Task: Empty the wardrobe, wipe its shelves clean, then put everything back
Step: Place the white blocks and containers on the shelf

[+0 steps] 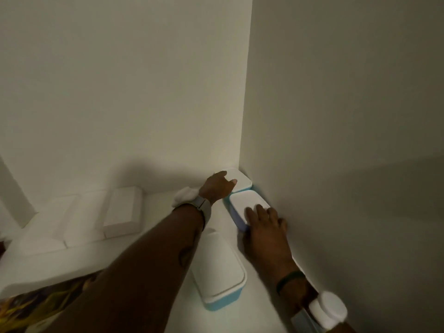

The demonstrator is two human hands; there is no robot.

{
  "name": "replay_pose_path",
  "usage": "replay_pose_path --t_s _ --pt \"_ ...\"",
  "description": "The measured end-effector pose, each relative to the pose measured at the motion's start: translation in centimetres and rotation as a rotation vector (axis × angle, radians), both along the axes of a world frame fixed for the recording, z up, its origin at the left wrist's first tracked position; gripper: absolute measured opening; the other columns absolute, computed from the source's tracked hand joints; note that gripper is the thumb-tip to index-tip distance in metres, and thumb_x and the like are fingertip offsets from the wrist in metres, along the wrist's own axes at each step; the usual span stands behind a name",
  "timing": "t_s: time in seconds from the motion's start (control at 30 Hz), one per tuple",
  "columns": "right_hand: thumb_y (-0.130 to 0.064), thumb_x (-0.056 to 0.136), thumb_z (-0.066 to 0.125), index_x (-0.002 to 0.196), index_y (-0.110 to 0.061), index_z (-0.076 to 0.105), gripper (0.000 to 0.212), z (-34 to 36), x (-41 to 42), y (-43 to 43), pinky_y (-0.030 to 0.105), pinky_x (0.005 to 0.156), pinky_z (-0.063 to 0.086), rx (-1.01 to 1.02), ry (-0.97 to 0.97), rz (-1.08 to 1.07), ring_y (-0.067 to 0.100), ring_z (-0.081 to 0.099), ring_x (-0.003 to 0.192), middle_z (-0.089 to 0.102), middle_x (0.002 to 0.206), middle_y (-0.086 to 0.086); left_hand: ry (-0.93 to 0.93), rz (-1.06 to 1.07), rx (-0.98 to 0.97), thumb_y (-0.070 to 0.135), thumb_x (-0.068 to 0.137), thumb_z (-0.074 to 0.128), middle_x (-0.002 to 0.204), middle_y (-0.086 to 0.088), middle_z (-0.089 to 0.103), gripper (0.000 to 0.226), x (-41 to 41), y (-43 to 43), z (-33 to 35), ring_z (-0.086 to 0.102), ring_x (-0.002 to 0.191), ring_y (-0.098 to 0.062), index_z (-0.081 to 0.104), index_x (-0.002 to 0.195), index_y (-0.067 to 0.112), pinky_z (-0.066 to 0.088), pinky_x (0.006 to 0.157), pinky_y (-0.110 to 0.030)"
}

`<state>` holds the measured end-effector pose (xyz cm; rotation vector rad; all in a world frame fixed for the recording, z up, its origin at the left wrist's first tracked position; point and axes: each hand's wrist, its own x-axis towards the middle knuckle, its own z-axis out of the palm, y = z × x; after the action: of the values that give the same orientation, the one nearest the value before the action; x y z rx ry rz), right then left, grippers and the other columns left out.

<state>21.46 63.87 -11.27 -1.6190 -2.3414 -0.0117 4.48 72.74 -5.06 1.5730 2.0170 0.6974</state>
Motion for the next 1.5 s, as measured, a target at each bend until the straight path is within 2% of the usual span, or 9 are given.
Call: replay_pose_path --t_s 0.17,0.27,0.57,0.73,0.83,1.0,1.13,1.33,1.5 --pt "-0.03 0.081 0.067 0.141 -0.021 0.054 0.062 -1.0 0.4 0.8 0.056 0.094 0.046 0.01 0.003 -0.011 0.036 0.05 0.128 0.056 0.14 0.009 -0.013 0.011 -0.083 0.045 0.094 0.066 0.152 -0.006 0.043 0.068 -0.7 3.5 -0.8 0.053 0.127 -0.027 0.043 0.152 0.018 0.054 0.1 -0.041" --pt "-0.019 0.092 0.058 0.156 -0.022 0.031 0.069 -1.1 0.1 1.5 0.055 0.108 0.034 -0.038 0.025 0.013 0.036 0.027 0.145 0.032 0.159 0.009 0.025 -0.007 -0.116 0.05 0.09 0.069 0.149 -0.006 0.044 0.07 -1.4 4.2 -0.6 0.053 0.124 -0.028 0.046 0.151 0.023 0.058 0.093 -0.042" --pt "-0.019 0.09 0.062 0.156 -0.021 0.027 0.075 0.1 -1.0 2.9 0.049 0.105 0.039 -0.082 -0.06 -0.001 0.037 0.027 0.141 0.032 0.156 0.009 -0.031 -0.028 -0.123 0.052 0.1 0.053 0.153 -0.006 0.042 0.061 -1.5 3.9 -0.5 0.049 0.131 -0.032 0.04 0.154 0.025 0.052 0.097 -0.044" --pt "-0.022 0.094 0.057 0.155 -0.021 0.028 0.068 1.3 -0.4 2.9 0.046 0.098 0.04 -0.05 -0.088 0.047 0.038 0.032 0.135 0.032 0.154 0.012 0.041 0.016 0.176 0.035 0.105 0.049 0.158 -0.007 0.041 0.052 -3.9 1.7 0.6 0.038 0.145 -0.023 0.042 0.152 0.016 0.024 0.118 -0.028" --pt "-0.027 0.096 0.057 0.159 -0.022 0.012 0.078 2.7 0.5 0.8 0.048 0.107 0.035 -0.058 0.019 0.051 0.038 0.019 0.144 0.007 0.165 0.012 0.077 -0.035 0.082 0.032 0.102 0.055 0.118 -0.008 0.069 0.035 -5.5 -1.3 1.9 0.063 0.109 -0.027 0.067 0.13 0.013 0.048 0.095 -0.035" --pt "-0.057 0.096 0.052 0.148 -0.025 0.045 0.062 3.4 -0.9 -10.7 0.042 0.113 0.035 -0.071 0.355 0.199 0.026 0.037 0.139 0.043 0.153 0.003 0.229 -0.189 -0.164 0.037 0.098 0.06 0.094 -0.007 0.07 0.035 -5.9 -8.4 0.1 0.062 0.077 -0.022 0.074 0.114 0.009 0.05 0.06 -0.027" --pt "-0.056 0.099 0.04 0.153 -0.038 0.037 0.057 1.0 -2.0 -16.0 0.052 0.121 0.017 -0.111 0.122 0.259 0.027 0.016 0.152 0.026 0.164 -0.003 0.211 -0.217 -0.167 0.028 0.103 0.051 0.131 -0.011 0.065 0.036 -4.2 -12.2 -1.9 0.059 0.12 -0.027 0.069 0.125 0.006 0.046 0.098 -0.03" --pt "-0.033 0.101 0.047 0.154 -0.041 0.032 0.056 0.6 3.7 -16.9 0.051 0.123 0.014 -0.11 0.045 0.011 0.026 0.017 0.152 0.024 0.165 -0.006 0.057 -0.217 -0.133 0.037 0.105 0.039 0.129 -0.025 0.061 0.051 -0.1 -13.6 -3.2 0.056 0.12 -0.042 0.061 0.124 -0.004 0.045 0.099 -0.044" --pt "-0.031 0.101 0.05 0.15 -0.04 0.04 0.051 1.3 6.2 -12.9 0.043 0.119 0.02 -0.109 0.032 -0.068 0.023 0.025 0.148 0.032 0.161 -0.008 0.302 -0.283 -0.226 0.032 0.105 0.038 0.165 0.008 0.022 0.053 3.1 -12.6 -6.3 0.016 0.152 -0.033 0.028 0.157 0.028 0.015 0.121 -0.053"
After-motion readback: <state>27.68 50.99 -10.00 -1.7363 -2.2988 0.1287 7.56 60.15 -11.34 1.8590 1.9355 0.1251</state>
